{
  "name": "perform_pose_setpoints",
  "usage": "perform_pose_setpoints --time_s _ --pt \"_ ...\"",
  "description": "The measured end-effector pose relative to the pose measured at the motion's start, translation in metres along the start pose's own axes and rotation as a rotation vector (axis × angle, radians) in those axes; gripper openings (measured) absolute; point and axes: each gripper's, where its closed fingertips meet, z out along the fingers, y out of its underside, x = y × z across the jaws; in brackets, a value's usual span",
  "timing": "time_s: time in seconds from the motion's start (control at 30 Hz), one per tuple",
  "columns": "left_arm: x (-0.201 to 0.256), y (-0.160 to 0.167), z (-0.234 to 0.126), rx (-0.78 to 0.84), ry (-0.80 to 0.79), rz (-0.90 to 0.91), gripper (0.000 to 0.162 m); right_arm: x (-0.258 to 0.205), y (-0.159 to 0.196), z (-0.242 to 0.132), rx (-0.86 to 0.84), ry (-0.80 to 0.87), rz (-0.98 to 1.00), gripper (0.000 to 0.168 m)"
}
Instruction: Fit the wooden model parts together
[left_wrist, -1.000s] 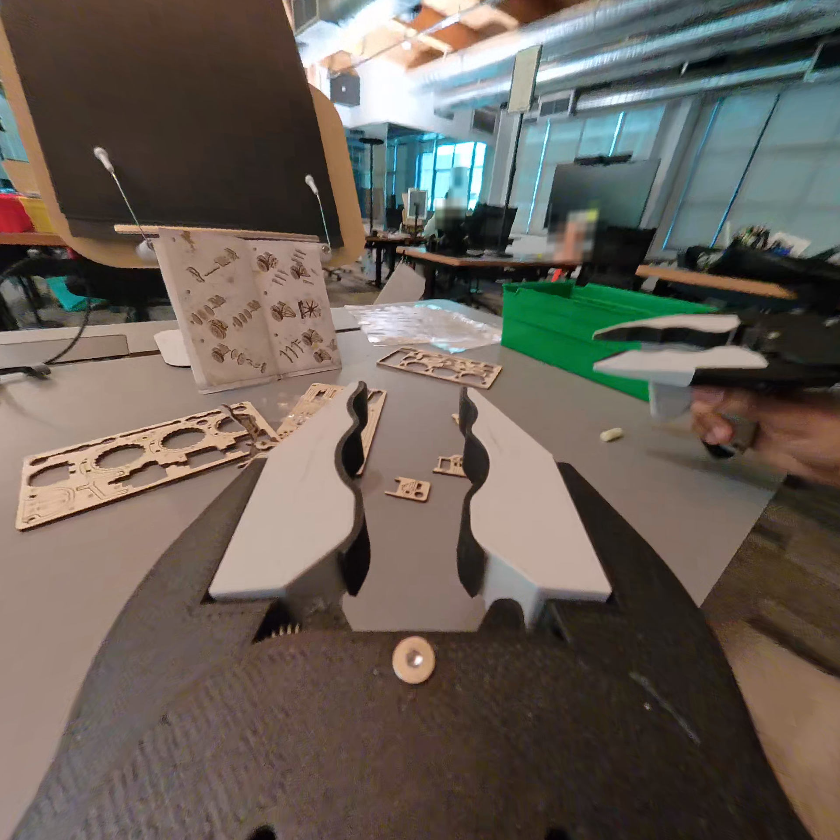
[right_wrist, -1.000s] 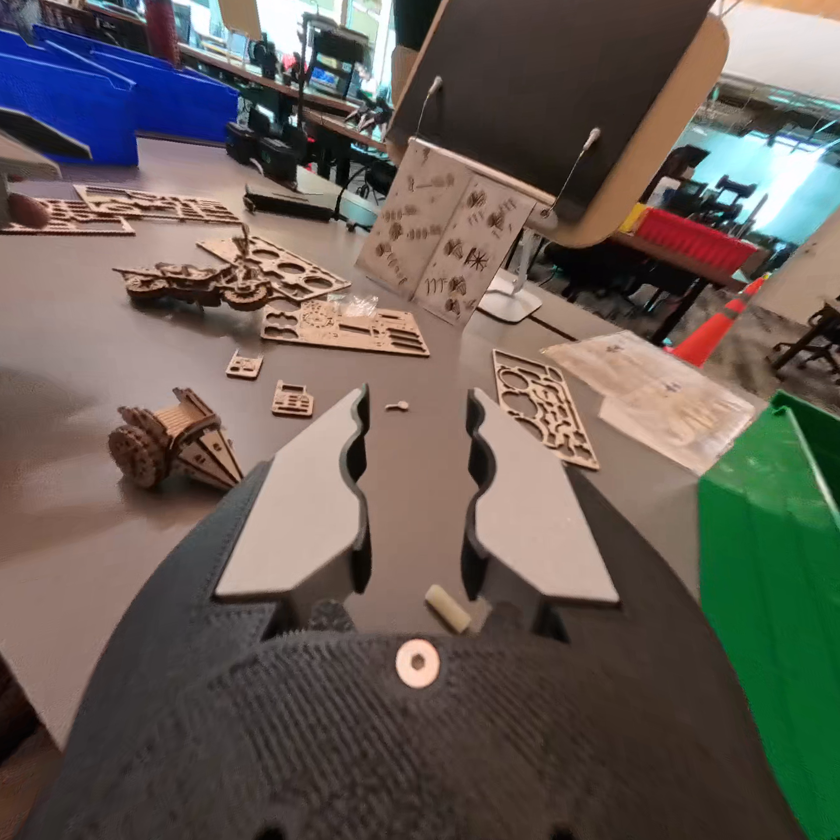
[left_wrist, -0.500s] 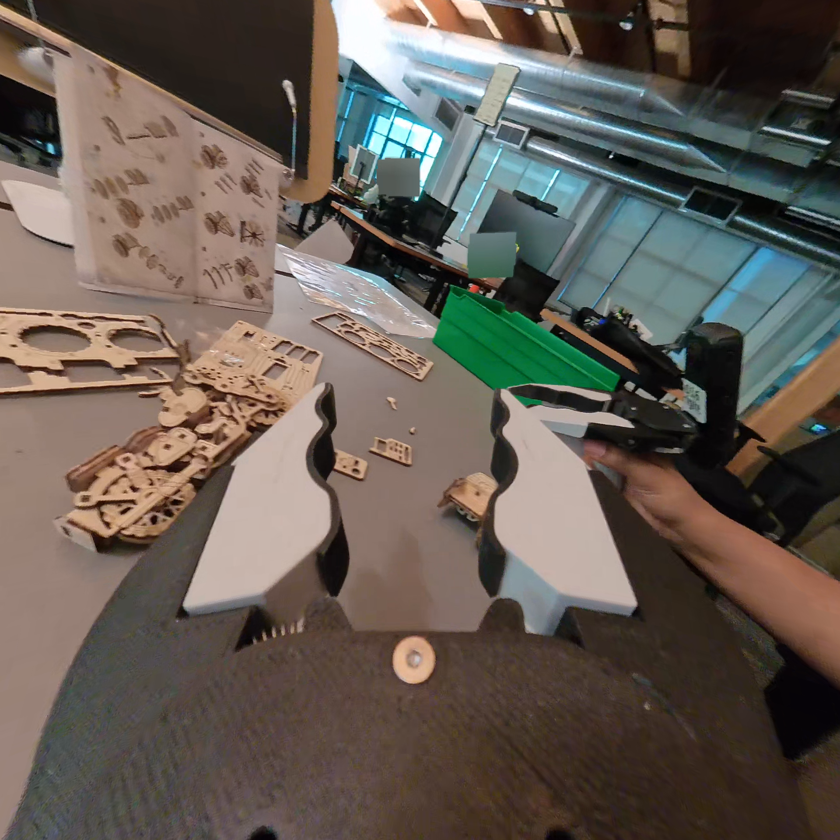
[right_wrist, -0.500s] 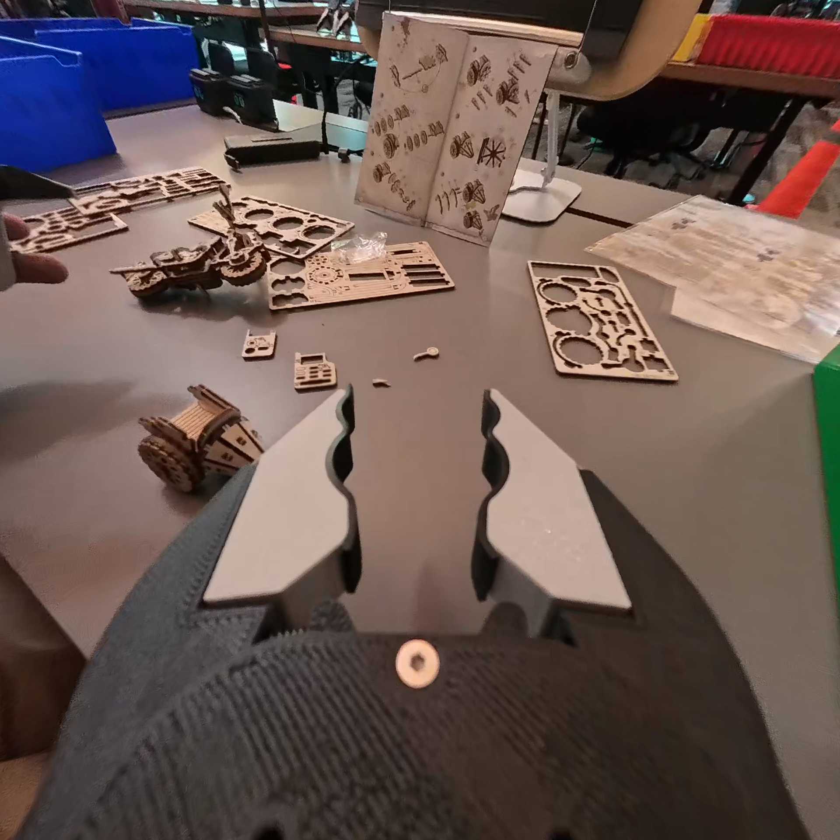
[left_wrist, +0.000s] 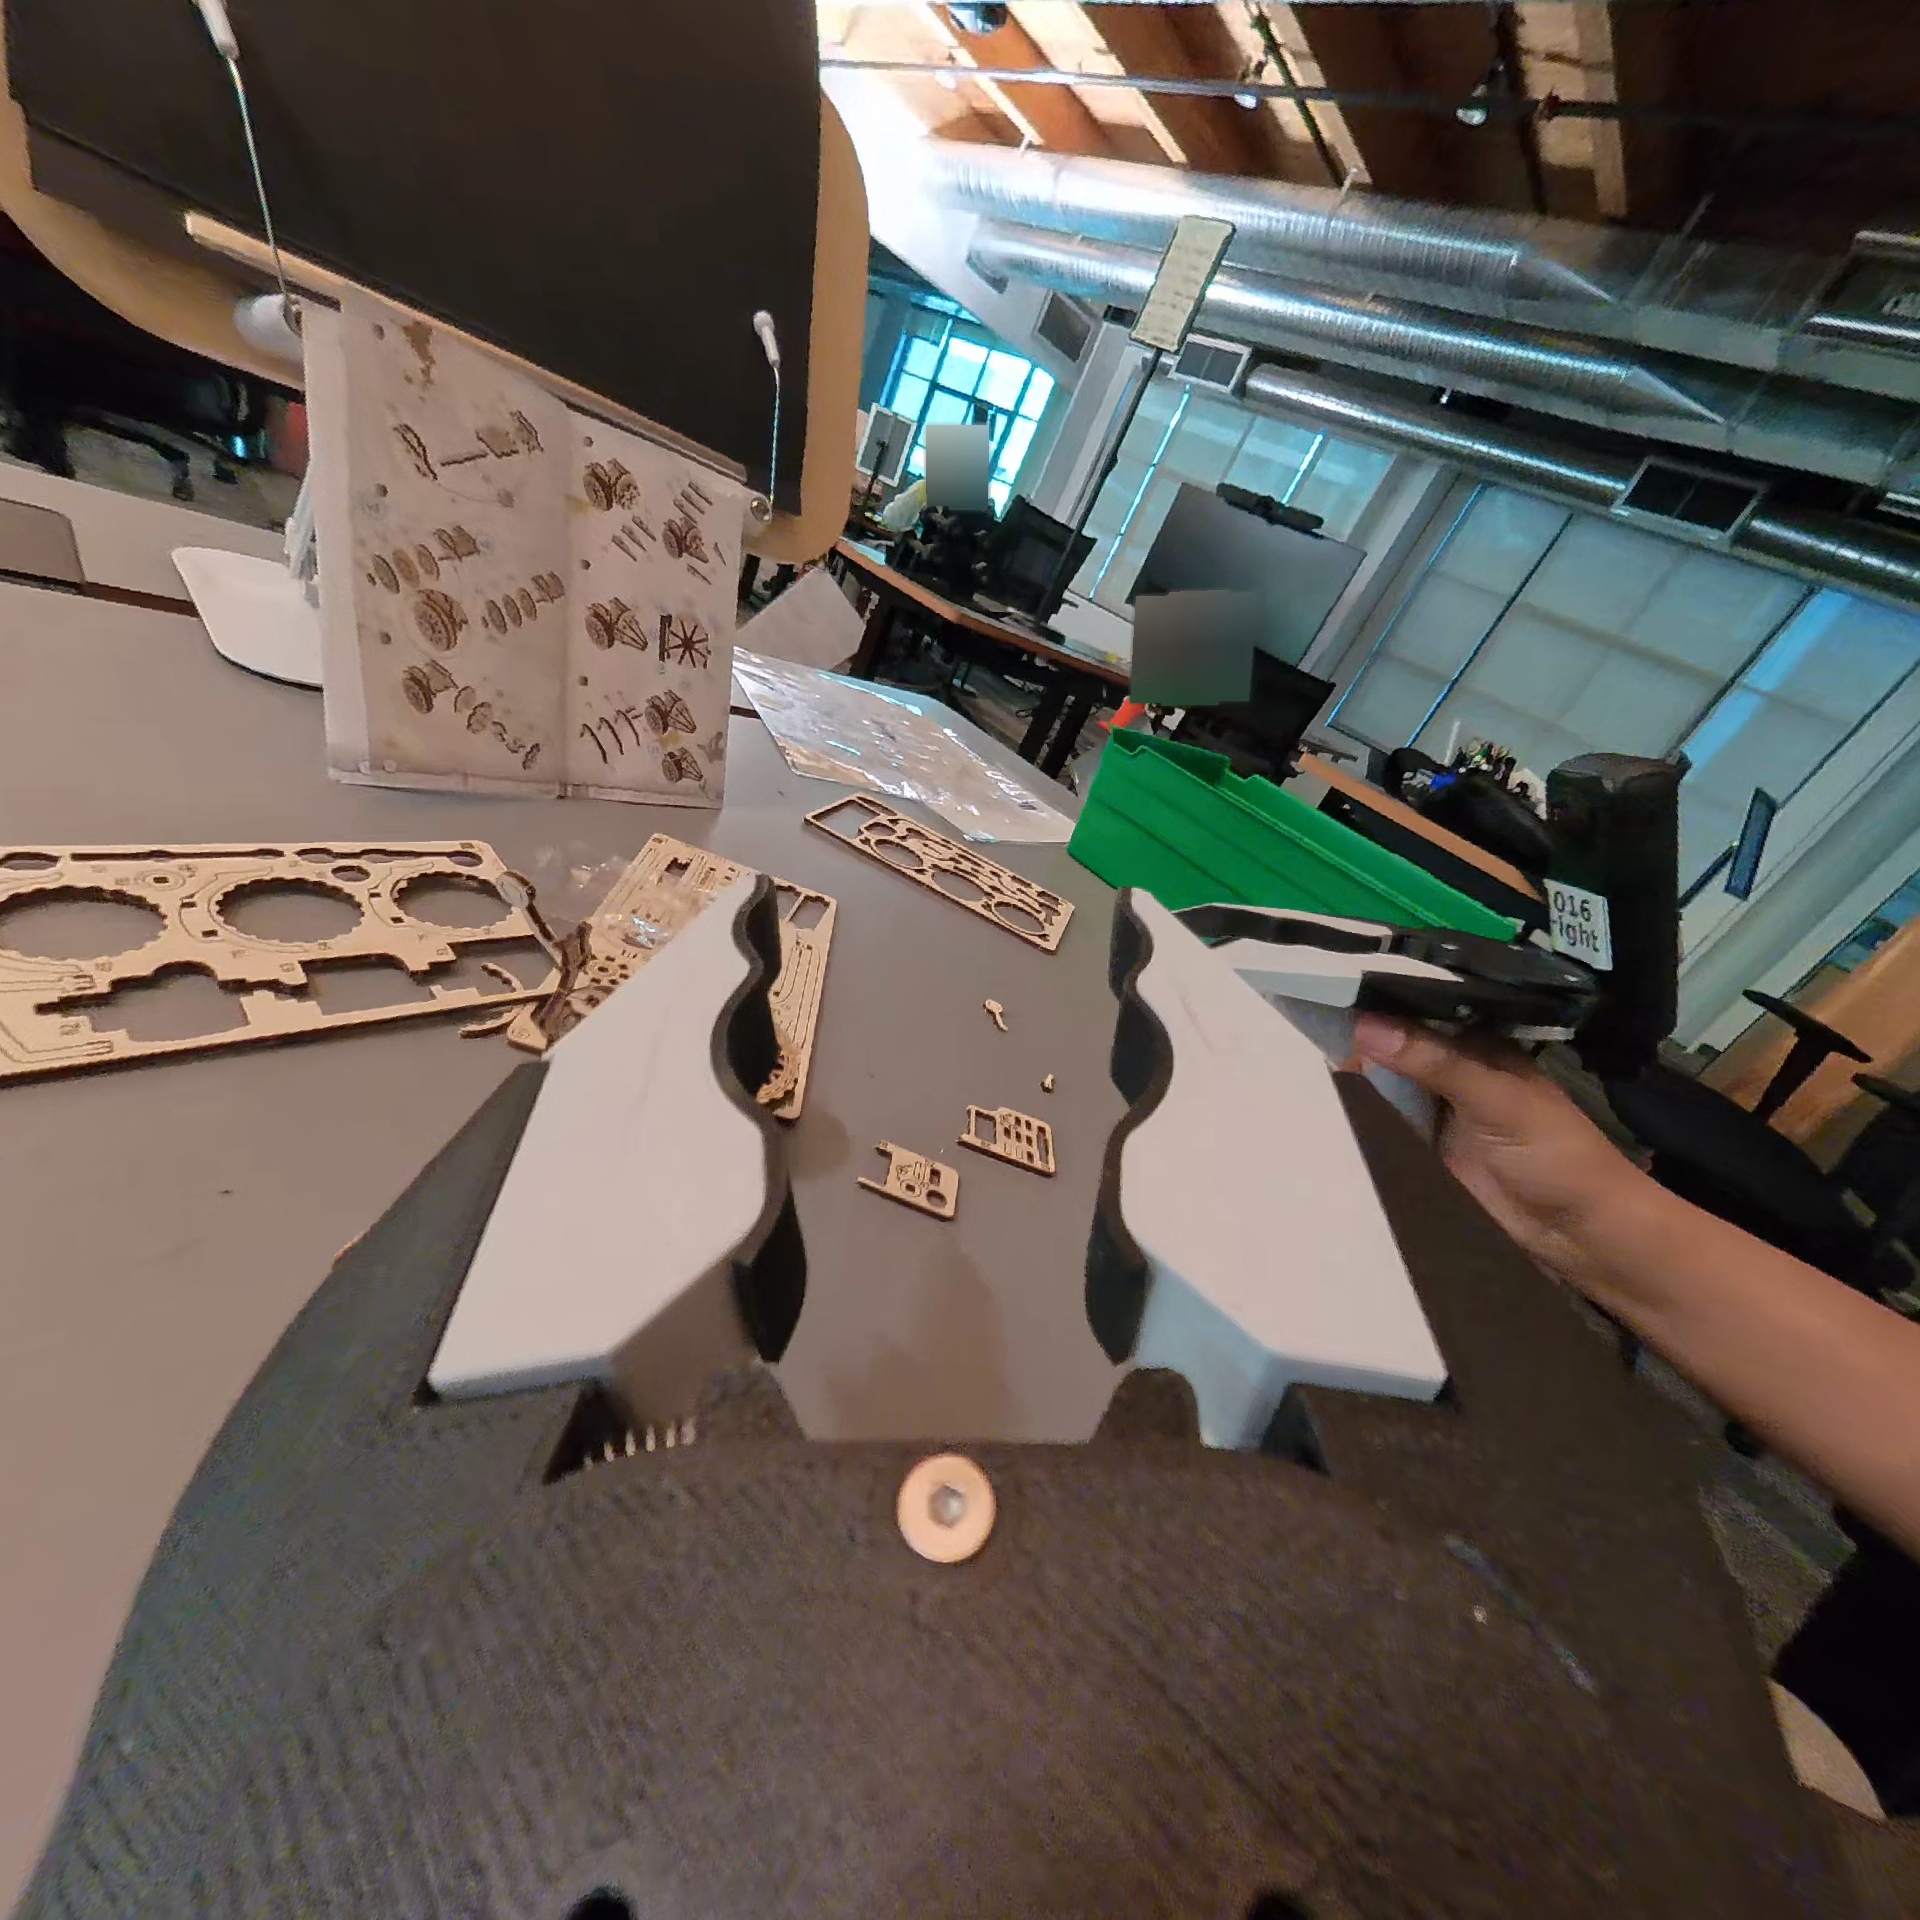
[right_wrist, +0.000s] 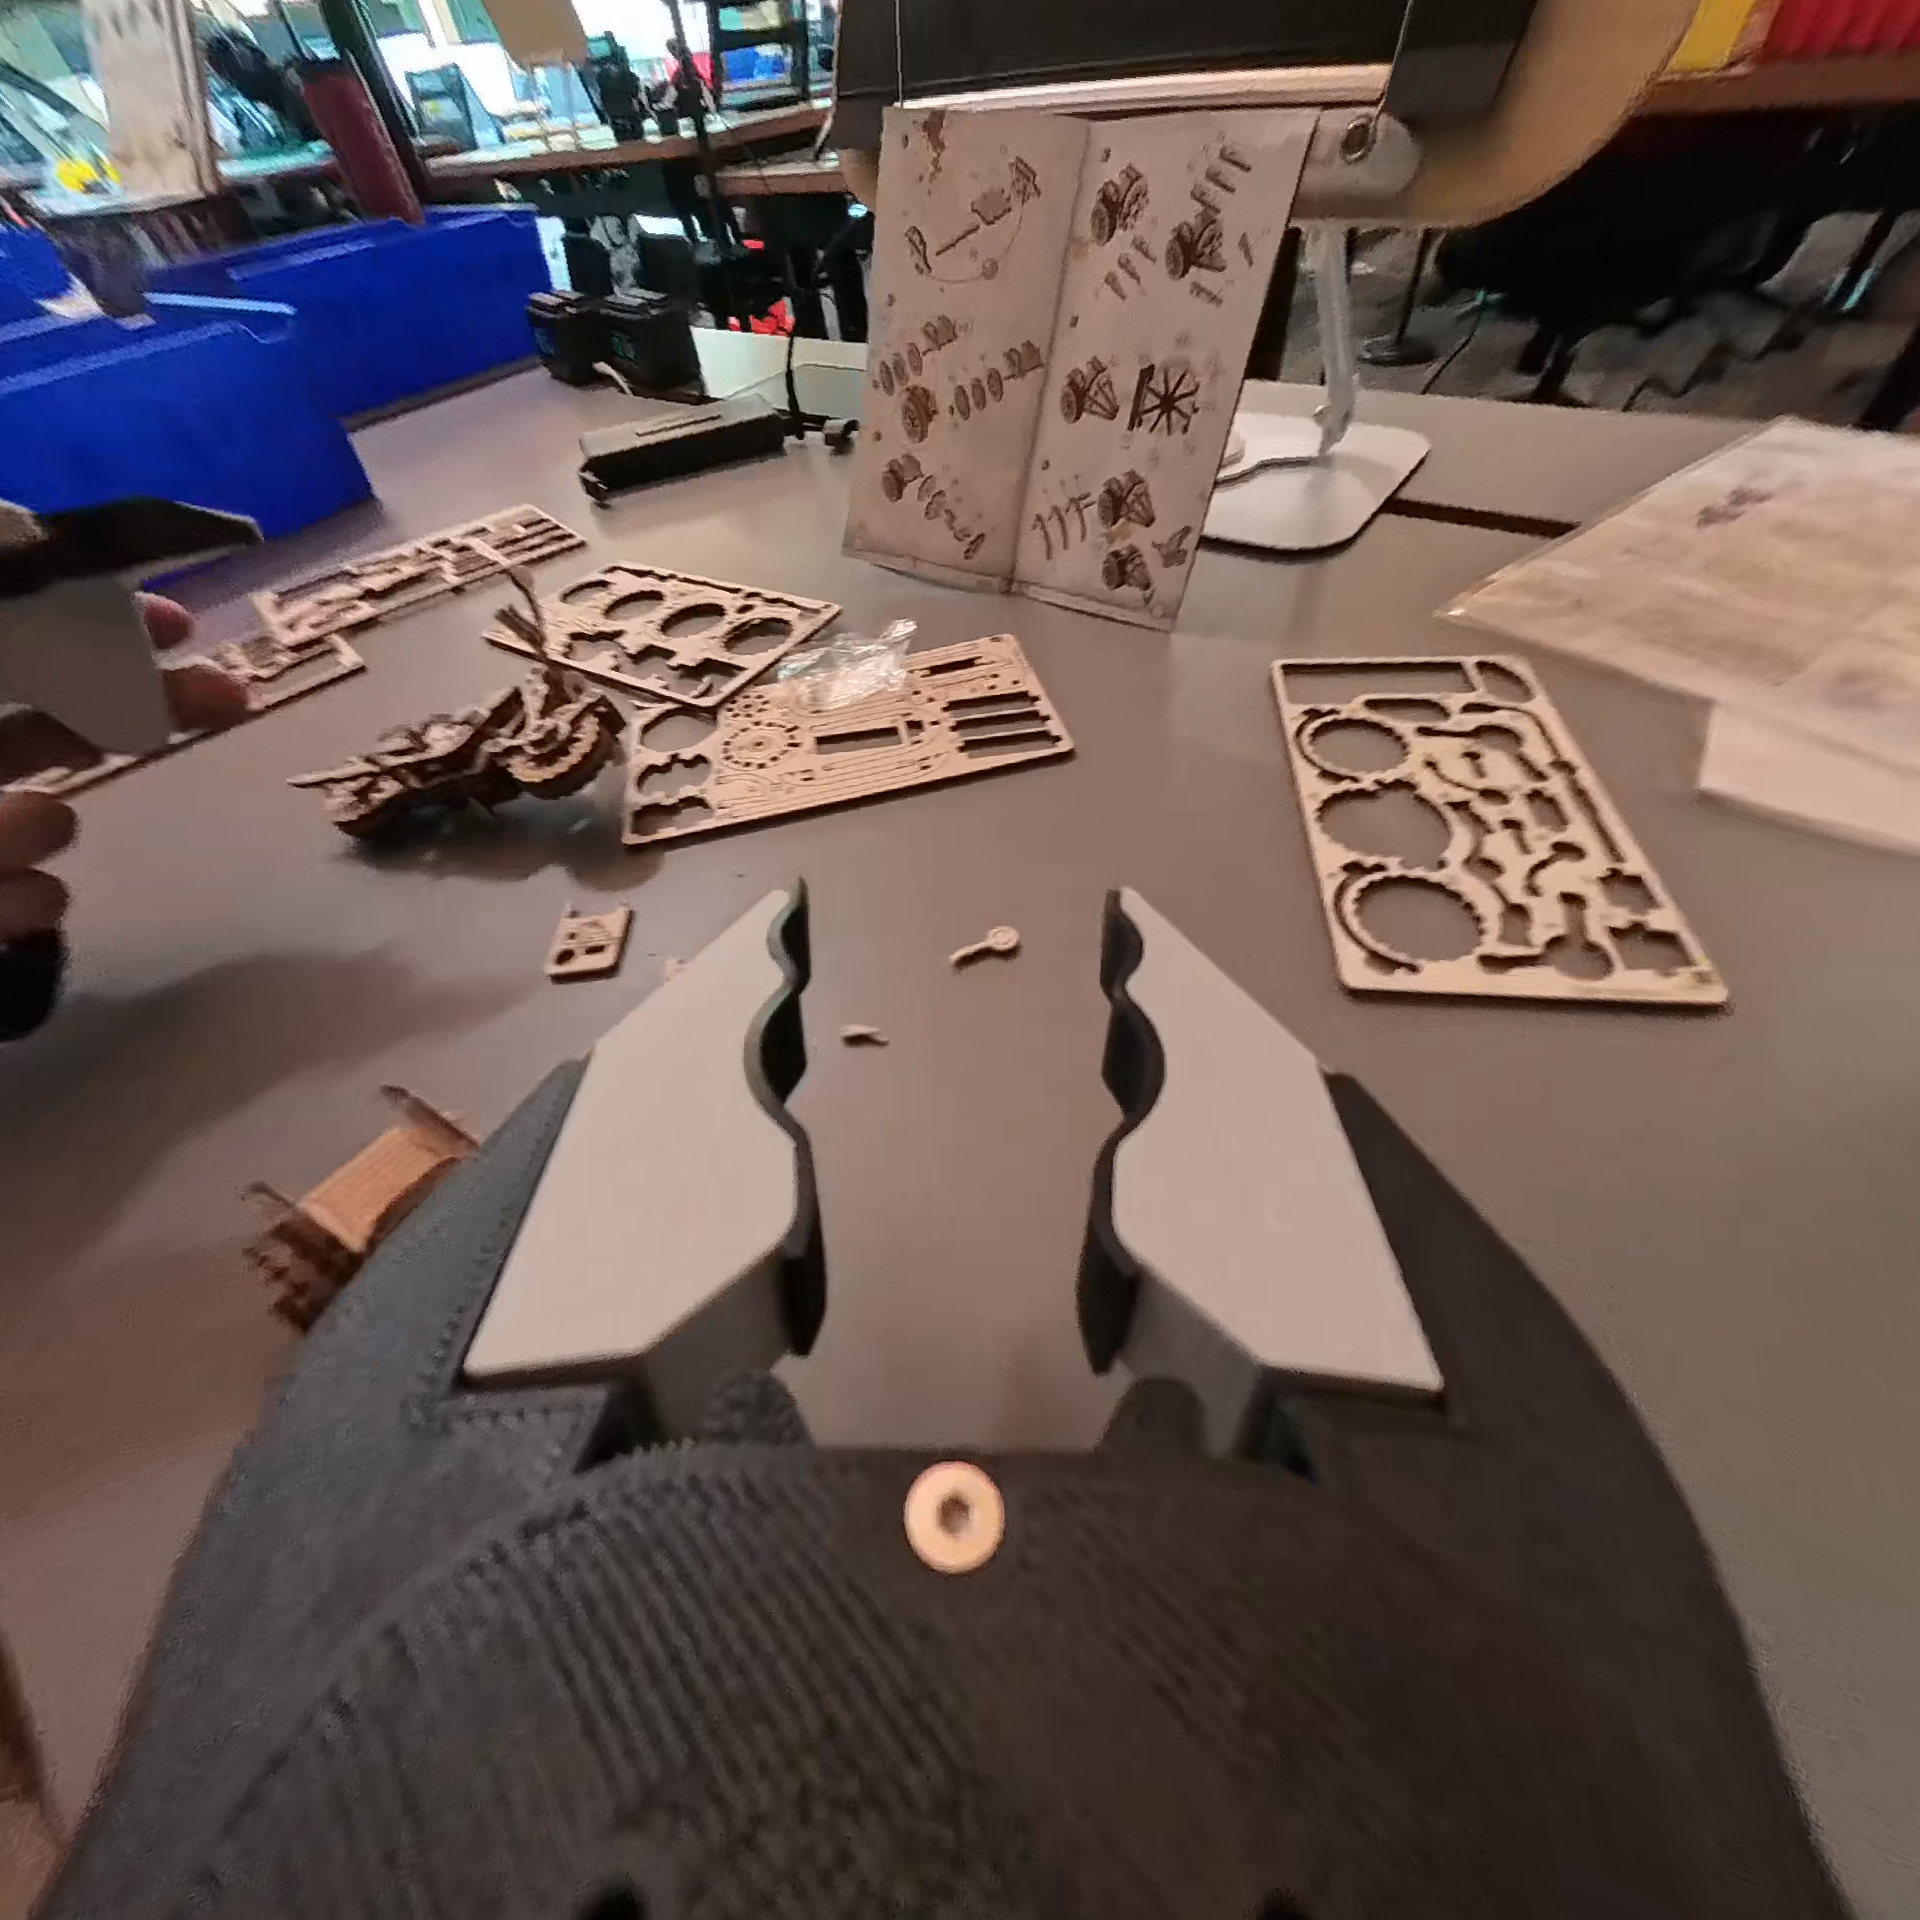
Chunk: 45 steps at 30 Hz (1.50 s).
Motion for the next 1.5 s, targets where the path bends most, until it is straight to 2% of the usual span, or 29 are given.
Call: perform_pose_setpoints --time_s 0.2,0.4,0.47,0.53,0.63,0.67,0.8,0.93,0.97,1.13,1.37,1.5 --pt "0.003 0.005 -0.001 -0.001 -0.014 0.013 0.059 -0.005 0.004 -0.010 -0.007 0.008 -0.005 0.057" --pt "0.002 0.013 0.005 -0.033 -0.006 -0.001 0.059 0.003 0.004 0.014 -0.053 0.024 -0.092 0.060" --pt "0.004 0.014 0.005 -0.034 0.000 -0.010 0.059 -0.004 -0.014 0.031 -0.022 -0.024 -0.047 0.062" --pt "0.007 0.014 0.006 -0.034 0.006 -0.010 0.058 -0.009 -0.032 0.056 -0.086 -0.057 -0.083 0.065" --pt "0.007 0.016 0.007 -0.041 -0.006 0.016 0.058 0.007 -0.048 0.100 -0.214 -0.012 -0.212 0.039" --pt "0.006 0.018 0.006 -0.055 -0.014 0.033 0.058 0.013 -0.049 0.116 -0.253 -0.022 -0.210 0.038" --pt "0.004 0.022 0.002 -0.081 -0.043 0.107 0.057 0.024 -0.019 0.165 -0.502 -0.127 -0.064 0.044" --pt "0.007 0.020 -0.002 -0.066 -0.027 0.075 0.057 0.030 0.010 0.185 -0.617 -0.133 -0.014 0.044" --pt "0.007 0.020 -0.003 -0.068 -0.026 0.066 0.057 0.033 0.015 0.188 -0.628 -0.120 -0.033 0.041" --pt "0.002 0.014 -0.011 -0.041 -0.033 0.018 0.057 0.043 0.017 0.191 -0.581 -0.079 -0.169 0.004" --pt "0.000 0.009 -0.014 -0.012 -0.025 -0.054 0.056 0.041 0.024 0.166 -0.620 -0.101 -0.172 0.003" --pt "0.004 0.009 -0.014 -0.009 -0.024 -0.038 0.056 0.046 0.010 0.130 -0.521 -0.085 -0.120 0.002"
